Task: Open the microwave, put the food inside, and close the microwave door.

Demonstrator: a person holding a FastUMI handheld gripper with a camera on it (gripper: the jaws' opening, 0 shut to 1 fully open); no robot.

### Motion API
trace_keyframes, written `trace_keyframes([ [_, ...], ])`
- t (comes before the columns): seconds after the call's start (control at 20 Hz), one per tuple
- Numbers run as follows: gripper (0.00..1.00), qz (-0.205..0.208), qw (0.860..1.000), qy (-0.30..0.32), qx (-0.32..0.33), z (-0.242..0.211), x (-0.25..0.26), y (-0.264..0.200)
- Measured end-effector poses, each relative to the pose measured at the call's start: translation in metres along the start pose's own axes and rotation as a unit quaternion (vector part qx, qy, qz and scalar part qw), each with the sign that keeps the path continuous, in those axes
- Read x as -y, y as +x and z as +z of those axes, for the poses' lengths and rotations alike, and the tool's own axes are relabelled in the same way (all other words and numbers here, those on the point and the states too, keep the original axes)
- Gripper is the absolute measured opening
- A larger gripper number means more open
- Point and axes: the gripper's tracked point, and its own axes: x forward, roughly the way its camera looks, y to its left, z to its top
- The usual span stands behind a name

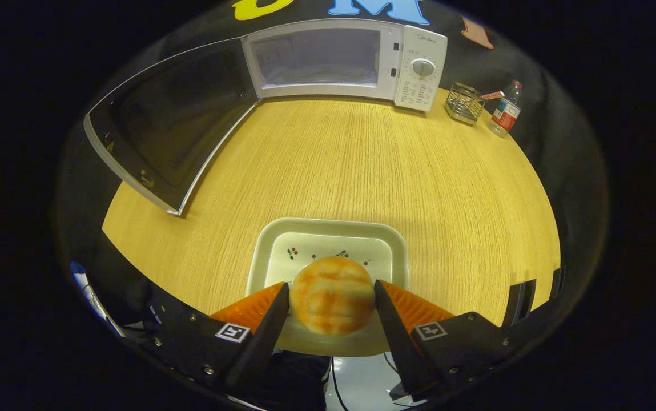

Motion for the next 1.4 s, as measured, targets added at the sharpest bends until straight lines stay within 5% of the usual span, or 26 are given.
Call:
trace_keyframes([
  [0.15,0.72,0.008,1.000,0.017,0.003,0.002,0.002,-0.001],
  [0.55,0.71,0.073,0.992,0.086,0.052,0.048,-0.013,-0.017],
  [1.4,0.71,0.199,0.943,0.151,0.220,0.239,-0.051,-0.010],
])
